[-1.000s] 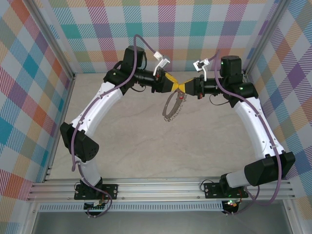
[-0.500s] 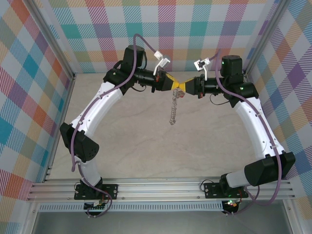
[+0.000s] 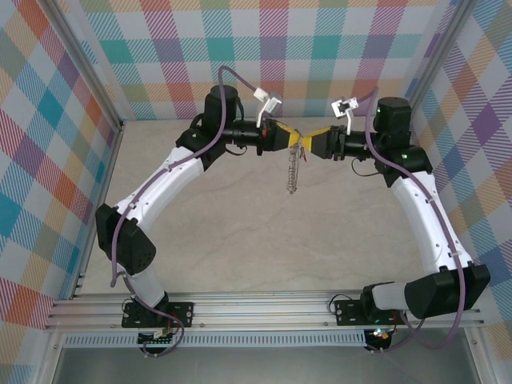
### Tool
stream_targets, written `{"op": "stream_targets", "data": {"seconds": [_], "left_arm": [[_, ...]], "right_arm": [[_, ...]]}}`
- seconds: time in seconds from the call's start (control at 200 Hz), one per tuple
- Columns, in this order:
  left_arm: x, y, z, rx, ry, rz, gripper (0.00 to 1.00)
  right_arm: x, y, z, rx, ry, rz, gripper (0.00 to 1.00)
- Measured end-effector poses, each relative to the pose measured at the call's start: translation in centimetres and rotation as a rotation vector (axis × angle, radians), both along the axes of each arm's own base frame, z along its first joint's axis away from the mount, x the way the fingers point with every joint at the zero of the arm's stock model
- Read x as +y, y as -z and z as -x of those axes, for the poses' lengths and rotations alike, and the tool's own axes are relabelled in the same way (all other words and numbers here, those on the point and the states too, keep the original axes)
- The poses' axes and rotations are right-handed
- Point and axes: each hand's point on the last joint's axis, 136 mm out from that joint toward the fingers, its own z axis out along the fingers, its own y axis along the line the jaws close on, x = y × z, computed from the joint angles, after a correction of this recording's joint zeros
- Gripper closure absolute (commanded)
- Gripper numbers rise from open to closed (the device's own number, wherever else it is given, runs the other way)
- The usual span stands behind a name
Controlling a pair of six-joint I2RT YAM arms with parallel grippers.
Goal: Put the keys on the keyring
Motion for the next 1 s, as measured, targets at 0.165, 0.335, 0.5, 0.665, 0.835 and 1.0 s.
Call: {"op": "stream_targets", "data": {"seconds": [0.165,0.335,0.5,0.665,0.835,1.0], "left_arm": [[0.4,-1.8,0.4,-0.033,-0.01,0.038,1.0],[0.6,-3.0,0.8,-0.057,-0.01,0.063,1.0],[0.6,-3.0,0.8,-0.05,-0.011,0.064,1.0],[0.6,-3.0,0.8,-0.039,-0.012,0.065,1.0],[0.6,-3.2,0.8,-0.045,-0.012,0.071,1.0],[0.6,-3.2,0.7,-0.044,-0.013,0.076,1.0]], "right_arm": [[-0.1,0.7,0.0,0.019,0.002,-0.016,0.59],[0.0,1.6,0.0,0.051,-0.009,-0.034,0.59],[0.3,1.0,0.2,0.044,-0.035,-0.064,0.59],[0.4,1.0,0.2,0.052,-0.052,-0.088,0.62],[0.6,0.7,0.3,0.051,-0.065,-0.107,0.72],[0.7,0.3,0.5,0.049,-0.089,-0.128,0.88]]}}
